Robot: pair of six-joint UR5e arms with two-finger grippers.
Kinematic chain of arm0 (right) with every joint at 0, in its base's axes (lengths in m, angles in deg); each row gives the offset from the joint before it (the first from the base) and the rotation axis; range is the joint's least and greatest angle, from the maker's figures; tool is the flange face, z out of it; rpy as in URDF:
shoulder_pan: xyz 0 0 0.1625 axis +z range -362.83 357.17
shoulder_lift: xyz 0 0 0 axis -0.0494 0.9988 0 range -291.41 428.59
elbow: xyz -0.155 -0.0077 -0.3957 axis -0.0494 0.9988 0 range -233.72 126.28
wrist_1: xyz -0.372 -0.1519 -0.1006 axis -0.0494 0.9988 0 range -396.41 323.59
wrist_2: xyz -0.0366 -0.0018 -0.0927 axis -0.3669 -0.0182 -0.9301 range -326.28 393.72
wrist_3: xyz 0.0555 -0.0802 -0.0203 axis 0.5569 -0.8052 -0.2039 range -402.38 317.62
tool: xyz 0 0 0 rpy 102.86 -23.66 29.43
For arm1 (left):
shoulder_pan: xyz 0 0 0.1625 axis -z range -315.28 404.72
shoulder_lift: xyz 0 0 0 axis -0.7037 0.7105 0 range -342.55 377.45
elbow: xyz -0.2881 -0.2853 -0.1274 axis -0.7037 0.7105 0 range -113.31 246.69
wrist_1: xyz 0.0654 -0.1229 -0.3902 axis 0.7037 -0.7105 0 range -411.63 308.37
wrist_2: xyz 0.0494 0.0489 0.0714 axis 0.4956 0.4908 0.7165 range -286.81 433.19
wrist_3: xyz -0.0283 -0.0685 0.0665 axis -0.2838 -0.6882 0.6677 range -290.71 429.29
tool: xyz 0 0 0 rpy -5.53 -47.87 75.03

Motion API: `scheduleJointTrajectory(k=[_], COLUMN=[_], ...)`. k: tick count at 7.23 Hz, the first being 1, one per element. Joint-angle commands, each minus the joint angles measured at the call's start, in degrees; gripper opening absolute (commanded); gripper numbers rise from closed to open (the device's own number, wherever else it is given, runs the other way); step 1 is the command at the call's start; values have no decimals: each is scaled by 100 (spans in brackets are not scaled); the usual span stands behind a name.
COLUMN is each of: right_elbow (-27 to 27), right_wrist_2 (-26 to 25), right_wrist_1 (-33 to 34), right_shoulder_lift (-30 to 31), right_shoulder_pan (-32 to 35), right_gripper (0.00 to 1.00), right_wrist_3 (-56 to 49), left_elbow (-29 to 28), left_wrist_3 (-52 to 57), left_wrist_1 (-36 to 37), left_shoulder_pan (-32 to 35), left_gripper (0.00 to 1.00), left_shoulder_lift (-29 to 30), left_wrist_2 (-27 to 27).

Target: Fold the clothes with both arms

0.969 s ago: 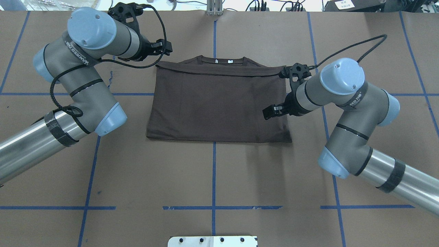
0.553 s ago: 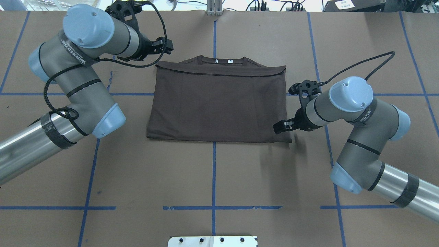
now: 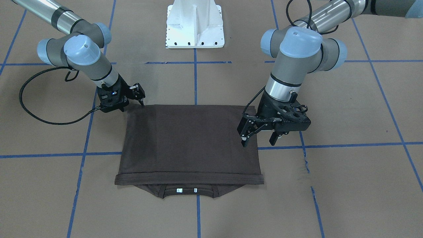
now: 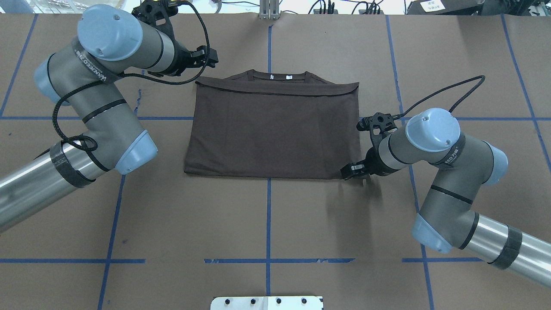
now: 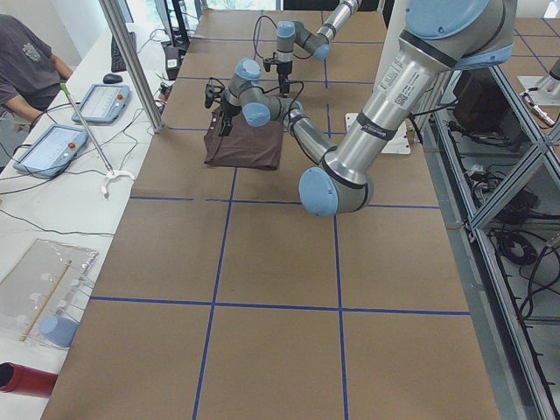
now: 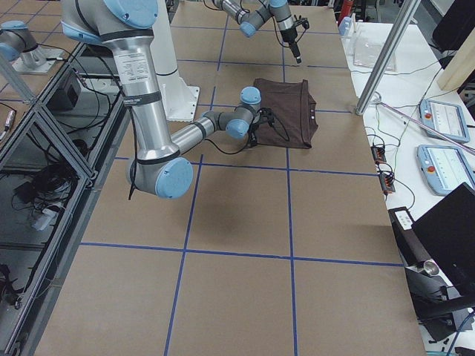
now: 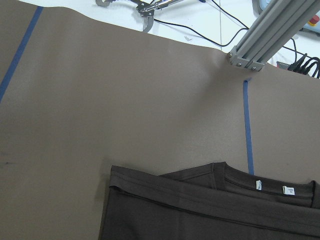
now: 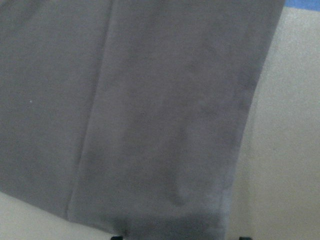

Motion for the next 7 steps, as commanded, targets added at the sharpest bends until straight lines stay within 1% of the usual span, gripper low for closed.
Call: scheduleJointTrajectory(k=[1,4,5,6,7], right_elbow=[-8,-52,-244,-724,-1364], right_wrist_2=[50,58,58,145,190], right_wrist_1=[3,3,3,125,422], right_shoulder_lift=[2,37,202,500,799], right_shoulder_pan=[-53,-19,-27,-158,-446], right_gripper=[0,0,0,0,0], right_wrist_3=[-9,-9,-1,8,156], left_elbow=[2,19,19,63,133], left_wrist_3=[0,-106,-106,-115,-115], left_wrist_1=[-9,-9,-9,-9,0], left_shoulder_pan=[-1,-10,-10,-1,-1], left_gripper=[100,100,100,100,100], left_shoulder_lift=[-9,0,0,0,0], left_wrist_2=[0,0,0,0,0])
